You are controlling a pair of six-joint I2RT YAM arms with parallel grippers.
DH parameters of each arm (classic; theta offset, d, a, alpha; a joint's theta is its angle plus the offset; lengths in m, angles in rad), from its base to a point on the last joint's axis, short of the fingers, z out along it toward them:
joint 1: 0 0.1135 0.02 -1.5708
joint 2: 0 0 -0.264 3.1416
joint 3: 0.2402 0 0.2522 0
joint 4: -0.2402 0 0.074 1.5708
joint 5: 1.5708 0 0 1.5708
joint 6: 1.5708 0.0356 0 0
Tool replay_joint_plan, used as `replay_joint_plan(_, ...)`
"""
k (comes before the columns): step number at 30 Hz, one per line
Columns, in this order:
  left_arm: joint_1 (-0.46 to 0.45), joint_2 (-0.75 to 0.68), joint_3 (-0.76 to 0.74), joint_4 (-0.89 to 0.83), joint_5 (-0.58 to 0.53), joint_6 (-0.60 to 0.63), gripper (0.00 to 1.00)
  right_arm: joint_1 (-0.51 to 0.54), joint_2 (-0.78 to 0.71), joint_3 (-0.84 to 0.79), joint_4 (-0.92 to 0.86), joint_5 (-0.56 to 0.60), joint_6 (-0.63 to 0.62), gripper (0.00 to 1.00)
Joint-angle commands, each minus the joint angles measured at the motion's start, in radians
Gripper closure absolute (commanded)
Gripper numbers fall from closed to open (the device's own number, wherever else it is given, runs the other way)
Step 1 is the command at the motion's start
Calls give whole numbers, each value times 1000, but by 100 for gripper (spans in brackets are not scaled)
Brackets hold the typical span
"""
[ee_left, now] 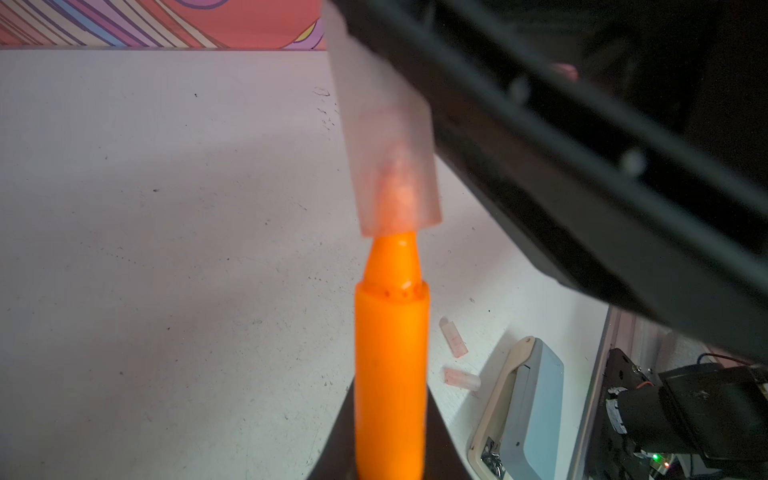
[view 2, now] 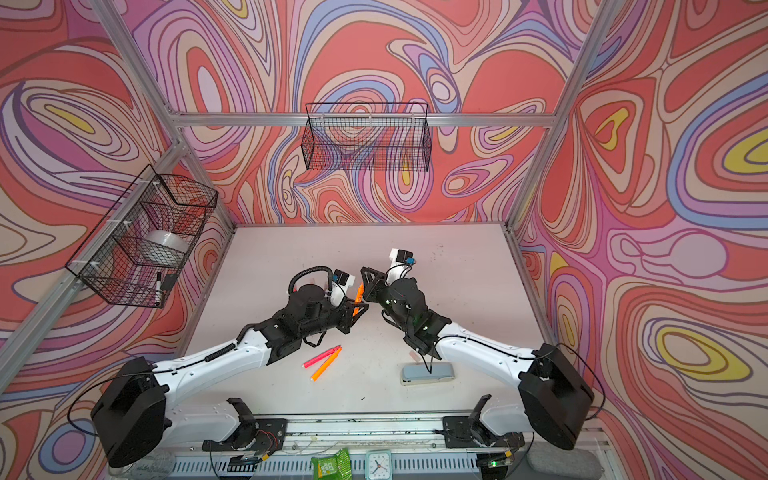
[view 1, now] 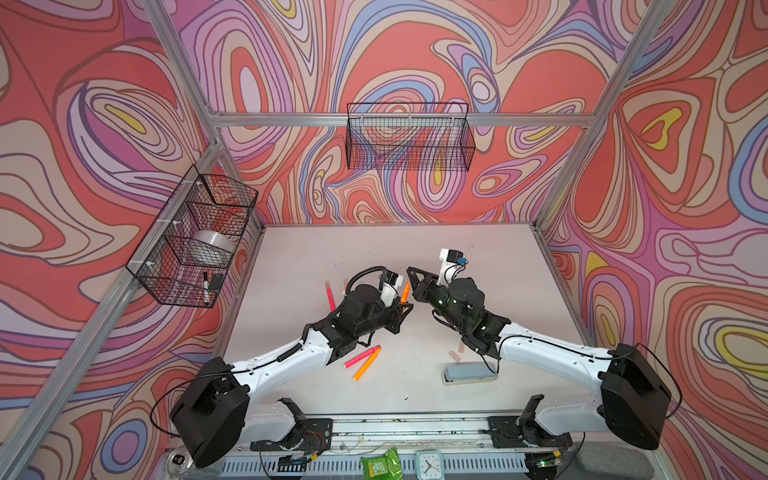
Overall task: Insert the pens into the pen caps
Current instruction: 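Lower the cap onto the orange marker tip held by the left gripper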
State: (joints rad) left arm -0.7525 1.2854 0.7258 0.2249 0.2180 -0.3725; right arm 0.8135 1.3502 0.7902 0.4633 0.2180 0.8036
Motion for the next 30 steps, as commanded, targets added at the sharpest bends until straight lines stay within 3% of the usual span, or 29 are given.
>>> replay_joint_plan(1,-1,-7,-6,15,-33,-9,100,22,-12,-35,23,-12,24,94)
replay_joint_plan(10,-1,-30,-23,26,-46,-23,100,109,-31,-87,68,42,26,91)
replay_joint_plan(16,-1,-53,-44,65,-10,-22,100,128,-77,-136,84,50,13,74)
replay_joint_plan(21,-1,-83,-78,106,7,24,100,129,-186,-147,8,78,-13,45)
replay_joint_plan(27,-3,-110,-101,128,8,80,100,127,-347,-83,-203,159,-55,36)
replay_joint_plan(30,-23,-133,-113,140,9,123,100,117,-352,-14,-307,154,-57,38)
